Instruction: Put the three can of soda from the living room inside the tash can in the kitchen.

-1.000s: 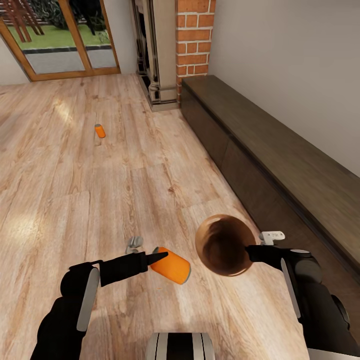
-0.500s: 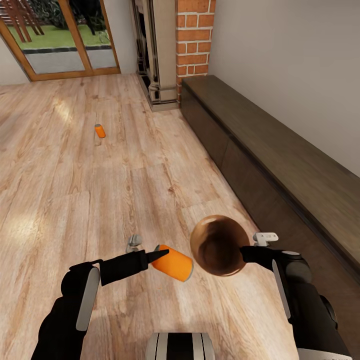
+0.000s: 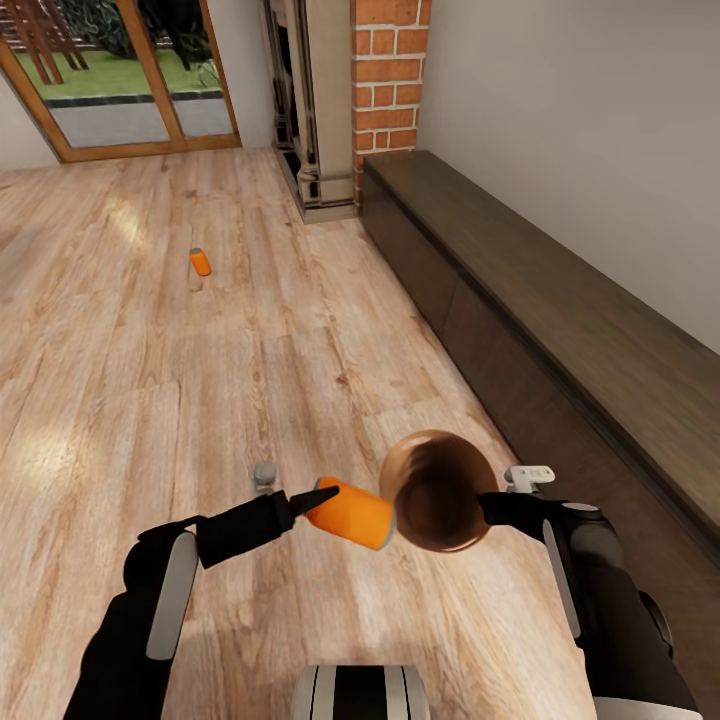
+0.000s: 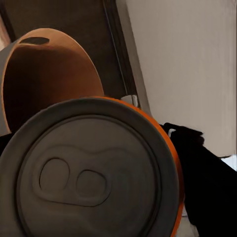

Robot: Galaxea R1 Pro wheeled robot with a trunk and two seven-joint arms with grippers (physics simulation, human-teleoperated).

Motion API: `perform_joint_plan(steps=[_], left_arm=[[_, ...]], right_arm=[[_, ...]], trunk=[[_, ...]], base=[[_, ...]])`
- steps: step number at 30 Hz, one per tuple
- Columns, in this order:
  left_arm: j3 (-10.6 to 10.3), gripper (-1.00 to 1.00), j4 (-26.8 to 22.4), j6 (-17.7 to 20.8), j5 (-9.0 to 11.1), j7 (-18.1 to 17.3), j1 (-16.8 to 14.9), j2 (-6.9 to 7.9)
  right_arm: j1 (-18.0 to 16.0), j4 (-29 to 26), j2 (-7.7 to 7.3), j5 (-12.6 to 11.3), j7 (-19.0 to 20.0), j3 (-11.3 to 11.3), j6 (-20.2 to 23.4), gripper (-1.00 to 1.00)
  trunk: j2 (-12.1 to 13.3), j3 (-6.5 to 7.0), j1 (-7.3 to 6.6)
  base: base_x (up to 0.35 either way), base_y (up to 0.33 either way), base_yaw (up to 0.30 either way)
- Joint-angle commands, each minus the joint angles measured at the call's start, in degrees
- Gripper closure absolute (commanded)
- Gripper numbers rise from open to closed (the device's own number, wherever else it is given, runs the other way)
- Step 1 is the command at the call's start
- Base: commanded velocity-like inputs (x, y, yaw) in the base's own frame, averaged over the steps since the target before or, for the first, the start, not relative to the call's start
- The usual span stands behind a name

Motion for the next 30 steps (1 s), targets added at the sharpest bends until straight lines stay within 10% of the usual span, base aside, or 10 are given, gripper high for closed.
perform_joint_plan(steps=[1,22,30], left_arm=[[0.0,1.0,0.01,-0.05,0.29,0.07,-0.02,-0.08],[-0.69,1.0,0.73,-0.58,10.32,20.74,-2.73,-2.74],[-6.1,1.0,1.93,-0.72,13.74,23.44,-2.92,-2.74]], right_arm=[[-0.02,-0.02,0.0,-1.08,0.11,0.03,0.14,1.0],[-0.02,-0.31,0.08,-1.09,0.98,0.12,0.23,1.0],[-0.02,-0.63,0.09,-1.08,1.02,0.12,0.23,1.0]], trunk=[[0.0,0.0,0.0],[0.0,0.0,0.0],[0.0,0.0,0.0]], base=[[0.0,0.0,0.0],[0.0,0.0,0.0],[0.0,0.0,0.0]])
